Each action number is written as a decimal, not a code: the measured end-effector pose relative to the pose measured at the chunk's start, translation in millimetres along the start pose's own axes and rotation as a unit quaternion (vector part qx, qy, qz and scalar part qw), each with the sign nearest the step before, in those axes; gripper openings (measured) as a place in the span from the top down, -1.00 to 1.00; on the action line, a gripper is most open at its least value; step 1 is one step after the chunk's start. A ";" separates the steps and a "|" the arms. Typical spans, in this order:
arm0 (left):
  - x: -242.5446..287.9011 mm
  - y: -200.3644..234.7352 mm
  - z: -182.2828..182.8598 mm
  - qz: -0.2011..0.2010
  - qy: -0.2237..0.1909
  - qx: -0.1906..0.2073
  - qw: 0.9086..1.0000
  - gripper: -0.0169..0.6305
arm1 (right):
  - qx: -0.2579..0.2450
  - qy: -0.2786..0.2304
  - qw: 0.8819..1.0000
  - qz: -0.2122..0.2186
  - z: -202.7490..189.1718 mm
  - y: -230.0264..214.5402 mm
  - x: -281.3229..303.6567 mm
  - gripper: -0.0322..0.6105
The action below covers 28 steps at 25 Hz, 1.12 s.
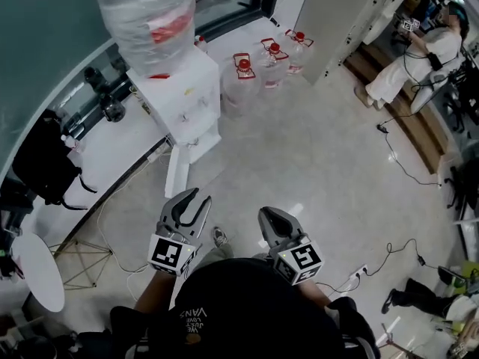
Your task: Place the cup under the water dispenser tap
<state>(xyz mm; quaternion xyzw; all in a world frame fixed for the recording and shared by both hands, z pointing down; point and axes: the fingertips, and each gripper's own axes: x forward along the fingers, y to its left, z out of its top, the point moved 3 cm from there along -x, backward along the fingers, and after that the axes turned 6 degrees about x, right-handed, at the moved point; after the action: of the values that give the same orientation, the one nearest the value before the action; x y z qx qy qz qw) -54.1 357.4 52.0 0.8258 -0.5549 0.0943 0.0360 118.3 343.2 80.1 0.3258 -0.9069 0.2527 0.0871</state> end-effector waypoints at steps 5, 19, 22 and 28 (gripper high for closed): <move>26.1 32.8 -19.0 -0.016 0.017 0.012 1.000 0.55 | 0.005 -0.002 1.000 -0.008 3.2 -8.6 31.2 0.76; 133.5 84.5 -82.8 -0.002 0.060 0.032 0.998 0.50 | 0.000 0.032 0.999 0.033 16.6 -73.0 117.1 0.76; 164.3 94.7 -104.2 0.011 0.073 0.042 0.996 0.48 | -0.011 0.042 0.998 0.042 21.5 -100.0 139.3 0.76; 226.7 121.8 -161.5 0.028 0.112 0.027 0.993 0.45 | -0.004 0.052 0.998 0.042 23.3 -156.8 197.9 0.76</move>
<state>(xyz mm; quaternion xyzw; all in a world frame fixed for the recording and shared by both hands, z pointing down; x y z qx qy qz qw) -102.3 131.2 249.0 0.7949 -0.5673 0.2023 0.0731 65.1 119.5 187.0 0.2733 -0.9151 0.2688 0.1250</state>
